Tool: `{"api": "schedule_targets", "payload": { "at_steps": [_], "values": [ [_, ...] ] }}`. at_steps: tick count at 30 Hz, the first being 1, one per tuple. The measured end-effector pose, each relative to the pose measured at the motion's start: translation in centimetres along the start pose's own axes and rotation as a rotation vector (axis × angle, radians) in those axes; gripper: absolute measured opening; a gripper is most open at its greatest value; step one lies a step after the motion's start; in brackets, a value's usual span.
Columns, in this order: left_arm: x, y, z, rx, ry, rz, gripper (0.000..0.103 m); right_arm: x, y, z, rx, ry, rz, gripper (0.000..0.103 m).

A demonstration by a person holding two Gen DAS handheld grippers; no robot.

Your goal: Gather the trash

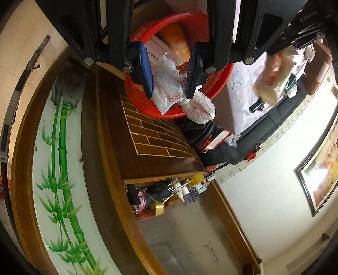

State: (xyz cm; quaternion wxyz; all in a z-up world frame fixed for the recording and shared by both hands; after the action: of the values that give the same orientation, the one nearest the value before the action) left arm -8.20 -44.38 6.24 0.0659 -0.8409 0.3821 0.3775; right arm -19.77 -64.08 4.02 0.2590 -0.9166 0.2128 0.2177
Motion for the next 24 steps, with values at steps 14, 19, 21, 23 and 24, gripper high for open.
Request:
{"api": "schedule_targets", "payload": {
  "at_steps": [14, 19, 21, 23, 24],
  "values": [
    [2.9, -0.2, -1.1, -0.046, -0.028, 0.028, 0.065, 2.7, 0.7, -0.7, 0.014, 0.003, 0.016, 0.047],
    [-0.6, -4.2, 0.7, -0.073, -0.005, -0.024, 0.065, 2.1, -1.8, 0.8, -0.003, -0.029, -0.051, 0.047],
    [-2.6, -6.5, 1.6, -0.092, 0.014, -0.071, 0.065, 2.1, -3.9, 1.6, -0.021, -0.054, -0.090, 0.047],
    [-4.1, -8.4, 2.4, -0.110, 0.032, -0.102, 0.065, 2.4, -6.0, 2.4, -0.049, -0.078, -0.126, 0.047],
    [-5.1, -9.6, 3.0, -0.125, 0.042, -0.123, 0.065, 2.5, -7.3, 2.9, -0.069, -0.092, -0.144, 0.047]
  ]
}}
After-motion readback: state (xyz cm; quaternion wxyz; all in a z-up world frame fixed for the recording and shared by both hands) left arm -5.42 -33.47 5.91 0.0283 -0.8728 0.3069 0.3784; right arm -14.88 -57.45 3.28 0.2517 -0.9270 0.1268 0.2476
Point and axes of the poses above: each gripper's, at about its wrist camera, not at the fingertips, and x roughly the way its jaws point, y to its right, z to its underside, the point moved 4 cm from there along x, roughly the way its jaws point, and after that the axes turned 3 degrees about -x, right-handed, at the moved point
